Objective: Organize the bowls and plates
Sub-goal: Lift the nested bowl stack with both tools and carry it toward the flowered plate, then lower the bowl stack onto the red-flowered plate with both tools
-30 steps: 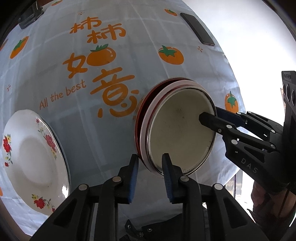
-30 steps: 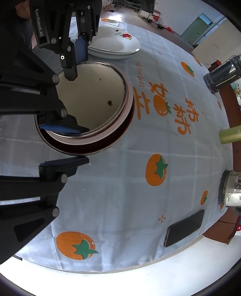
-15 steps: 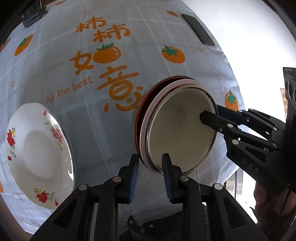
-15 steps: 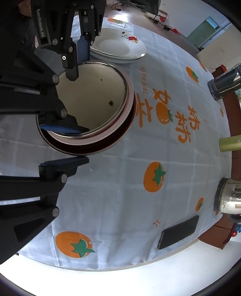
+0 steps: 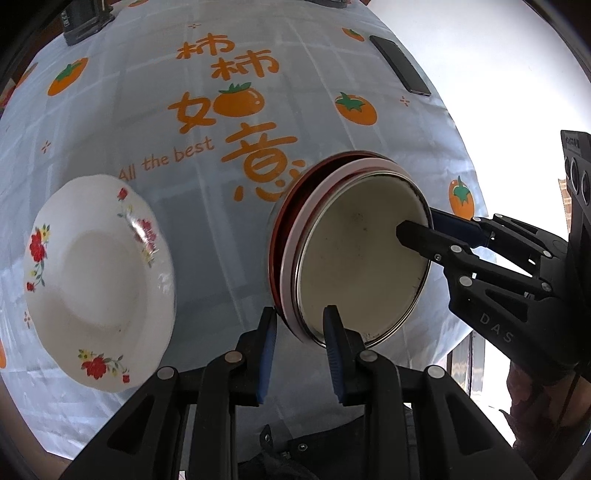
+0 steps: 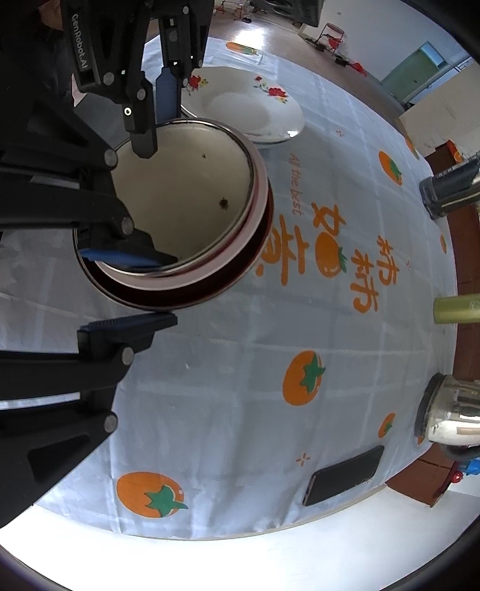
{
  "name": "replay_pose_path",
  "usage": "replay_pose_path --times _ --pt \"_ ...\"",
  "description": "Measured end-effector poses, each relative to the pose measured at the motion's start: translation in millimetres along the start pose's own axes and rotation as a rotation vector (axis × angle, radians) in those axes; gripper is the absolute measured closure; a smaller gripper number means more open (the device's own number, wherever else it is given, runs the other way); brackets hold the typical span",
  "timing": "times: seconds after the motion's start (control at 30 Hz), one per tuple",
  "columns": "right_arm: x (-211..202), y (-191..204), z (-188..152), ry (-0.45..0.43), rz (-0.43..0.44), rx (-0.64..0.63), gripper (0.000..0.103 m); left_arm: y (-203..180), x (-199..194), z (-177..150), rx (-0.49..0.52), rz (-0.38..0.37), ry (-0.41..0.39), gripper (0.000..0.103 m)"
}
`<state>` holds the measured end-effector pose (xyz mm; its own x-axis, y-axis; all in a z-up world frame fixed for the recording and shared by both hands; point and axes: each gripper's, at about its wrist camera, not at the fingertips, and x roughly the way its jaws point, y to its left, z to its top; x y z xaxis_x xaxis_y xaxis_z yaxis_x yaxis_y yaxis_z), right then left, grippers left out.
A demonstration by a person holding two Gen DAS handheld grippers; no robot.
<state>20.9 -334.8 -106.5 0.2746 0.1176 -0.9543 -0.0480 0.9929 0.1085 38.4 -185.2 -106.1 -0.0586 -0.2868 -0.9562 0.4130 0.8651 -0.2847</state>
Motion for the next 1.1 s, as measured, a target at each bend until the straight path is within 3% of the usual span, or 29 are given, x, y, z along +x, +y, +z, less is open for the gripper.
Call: replay_pose_path --times 1.1 --pt "-9 82 19 -0.022 0.000 -0.131 0.079 62 -53 -36 -0.078 0.020 -0.094 0.075"
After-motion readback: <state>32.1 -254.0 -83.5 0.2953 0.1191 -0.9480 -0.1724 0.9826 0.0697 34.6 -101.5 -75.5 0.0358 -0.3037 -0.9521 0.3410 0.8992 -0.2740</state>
